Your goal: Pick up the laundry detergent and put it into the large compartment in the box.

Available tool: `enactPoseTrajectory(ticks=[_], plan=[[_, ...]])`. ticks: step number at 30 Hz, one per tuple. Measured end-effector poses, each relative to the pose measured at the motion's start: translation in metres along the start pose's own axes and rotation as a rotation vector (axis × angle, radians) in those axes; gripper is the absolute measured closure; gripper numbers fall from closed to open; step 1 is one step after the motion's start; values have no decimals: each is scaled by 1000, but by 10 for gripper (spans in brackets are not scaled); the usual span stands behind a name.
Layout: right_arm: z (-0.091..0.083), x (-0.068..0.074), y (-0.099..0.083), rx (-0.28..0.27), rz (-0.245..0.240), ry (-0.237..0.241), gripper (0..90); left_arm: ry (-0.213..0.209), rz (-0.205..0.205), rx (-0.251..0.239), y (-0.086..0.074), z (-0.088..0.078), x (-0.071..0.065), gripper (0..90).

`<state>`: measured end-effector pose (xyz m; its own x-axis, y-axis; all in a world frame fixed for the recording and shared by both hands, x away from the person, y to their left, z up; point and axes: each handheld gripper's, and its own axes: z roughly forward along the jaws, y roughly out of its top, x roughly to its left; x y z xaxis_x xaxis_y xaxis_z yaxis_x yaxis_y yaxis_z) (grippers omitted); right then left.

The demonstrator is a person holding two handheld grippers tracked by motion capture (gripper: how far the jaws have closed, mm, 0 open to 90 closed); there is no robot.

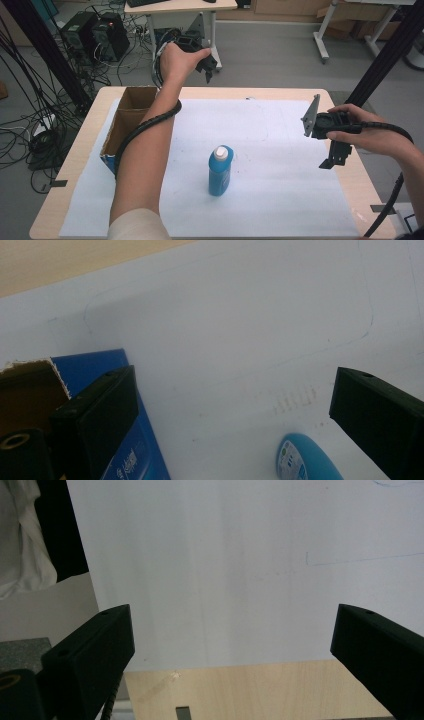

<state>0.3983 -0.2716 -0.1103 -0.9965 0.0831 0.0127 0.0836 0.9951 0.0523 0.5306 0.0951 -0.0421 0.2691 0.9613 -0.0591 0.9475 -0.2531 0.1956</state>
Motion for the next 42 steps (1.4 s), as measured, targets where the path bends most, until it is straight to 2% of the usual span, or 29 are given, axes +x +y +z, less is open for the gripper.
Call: enactPoseTrajectory(ticks=[12, 17, 19, 20, 23, 26, 30, 42], plan=[[0, -1, 0, -3, -3, -1, 37, 1, -4, 3, -3, -3, 1, 60], [1, 0, -1, -1, 3, -13, 37, 0, 12, 4, -10, -6, -4, 60], [1, 0, 0, 6, 6, -19, 37, -12, 26, 5, -14, -9, -6, 60], [1, 1, 0, 12, 18, -18, 37, -23, 42, -1, -21, -14, -9, 59], [1, 1, -2, 5, 13, -19, 37, -25, 60, -3, -28, -20, -13, 59], [1, 1, -2, 3, 16, -20, 37, -51, 80, -12, -41, -28, -19, 58], [1, 3, -1, -4, 8, -19, 37, -33, 96, -15, -51, -35, -30, 56], [-1, 16, 3, -10, -3, -22, 37, -16, 176, -49, -103, -59, -67, 56]])
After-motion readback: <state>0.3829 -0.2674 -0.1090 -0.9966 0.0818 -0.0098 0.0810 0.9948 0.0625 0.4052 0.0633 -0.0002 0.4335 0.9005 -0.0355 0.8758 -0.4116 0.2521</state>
